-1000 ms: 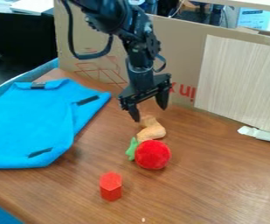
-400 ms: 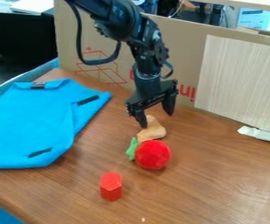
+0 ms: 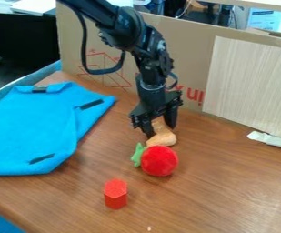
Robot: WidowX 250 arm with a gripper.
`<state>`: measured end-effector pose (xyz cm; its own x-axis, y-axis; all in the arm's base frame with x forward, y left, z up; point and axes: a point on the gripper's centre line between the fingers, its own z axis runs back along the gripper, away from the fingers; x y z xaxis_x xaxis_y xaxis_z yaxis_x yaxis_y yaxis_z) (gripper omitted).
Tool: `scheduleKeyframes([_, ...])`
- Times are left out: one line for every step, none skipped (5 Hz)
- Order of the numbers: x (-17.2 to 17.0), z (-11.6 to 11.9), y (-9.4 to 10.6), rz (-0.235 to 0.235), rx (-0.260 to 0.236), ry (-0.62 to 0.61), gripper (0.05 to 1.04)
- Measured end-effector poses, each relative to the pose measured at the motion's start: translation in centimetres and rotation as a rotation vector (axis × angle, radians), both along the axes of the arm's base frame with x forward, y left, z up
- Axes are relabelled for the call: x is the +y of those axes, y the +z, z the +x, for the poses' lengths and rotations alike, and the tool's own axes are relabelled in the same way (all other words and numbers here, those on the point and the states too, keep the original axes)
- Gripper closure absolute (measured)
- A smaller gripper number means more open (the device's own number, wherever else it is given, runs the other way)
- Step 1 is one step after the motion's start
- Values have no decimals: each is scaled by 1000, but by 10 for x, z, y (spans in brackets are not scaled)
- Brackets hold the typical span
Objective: Put the figure to the top left of the fabric
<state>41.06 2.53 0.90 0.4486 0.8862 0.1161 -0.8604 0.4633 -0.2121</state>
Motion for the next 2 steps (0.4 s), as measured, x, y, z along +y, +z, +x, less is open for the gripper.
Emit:
scheduleKeyframes([3,0,0,-4,0,17,571])
scheduleKeyframes([2,-5,-1,-15,16,20,572])
